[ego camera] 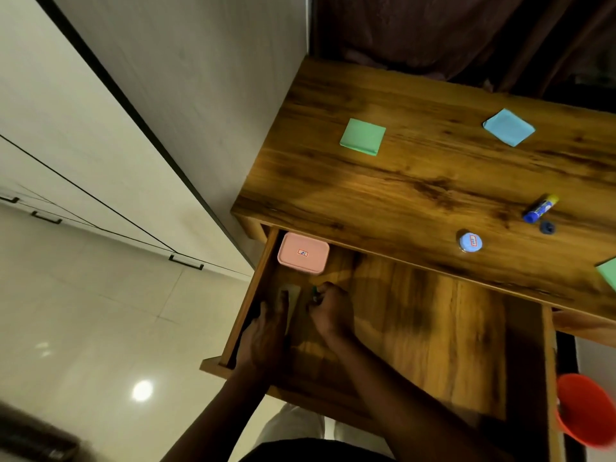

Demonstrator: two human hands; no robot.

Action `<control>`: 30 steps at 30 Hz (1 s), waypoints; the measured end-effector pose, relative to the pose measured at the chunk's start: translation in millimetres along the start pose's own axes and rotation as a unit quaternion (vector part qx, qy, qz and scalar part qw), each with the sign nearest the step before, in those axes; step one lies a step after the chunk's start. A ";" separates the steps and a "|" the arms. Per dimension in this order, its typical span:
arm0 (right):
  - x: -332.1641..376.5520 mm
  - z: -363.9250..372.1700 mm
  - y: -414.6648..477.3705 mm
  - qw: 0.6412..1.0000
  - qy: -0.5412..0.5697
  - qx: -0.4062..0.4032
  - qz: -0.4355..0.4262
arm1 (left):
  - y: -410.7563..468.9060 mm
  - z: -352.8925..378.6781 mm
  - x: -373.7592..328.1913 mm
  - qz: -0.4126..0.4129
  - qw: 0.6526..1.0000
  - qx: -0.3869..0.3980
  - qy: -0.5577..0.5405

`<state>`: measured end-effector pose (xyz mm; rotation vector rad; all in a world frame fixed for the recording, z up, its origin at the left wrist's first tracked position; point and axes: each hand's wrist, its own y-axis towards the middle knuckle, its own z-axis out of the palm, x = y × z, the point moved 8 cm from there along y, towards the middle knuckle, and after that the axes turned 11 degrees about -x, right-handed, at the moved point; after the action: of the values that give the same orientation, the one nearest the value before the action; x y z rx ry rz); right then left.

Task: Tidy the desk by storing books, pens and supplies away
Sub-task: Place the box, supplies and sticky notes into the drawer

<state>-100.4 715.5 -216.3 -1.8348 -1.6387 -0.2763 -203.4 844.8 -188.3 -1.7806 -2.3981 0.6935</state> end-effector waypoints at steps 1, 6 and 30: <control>0.0 3.5 -0.4 1.000 0.000 -0.004 -0.002 | 0.1 1.0 0.0 0.000 1.000 0.006 -0.002; -4.7 9.1 0.5 0.999 0.014 -0.033 0.014 | 1.5 -7.6 -6.2 0.012 1.000 0.016 0.010; -22.0 -14.4 -6.3 0.990 0.114 -0.043 0.066 | 8.2 -22.1 -11.9 0.029 0.999 -0.032 -0.013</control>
<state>-106.8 689.3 -215.4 -1.8889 -1.3623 -0.4860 -185.2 842.5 -169.4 -1.8854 -2.4204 0.6566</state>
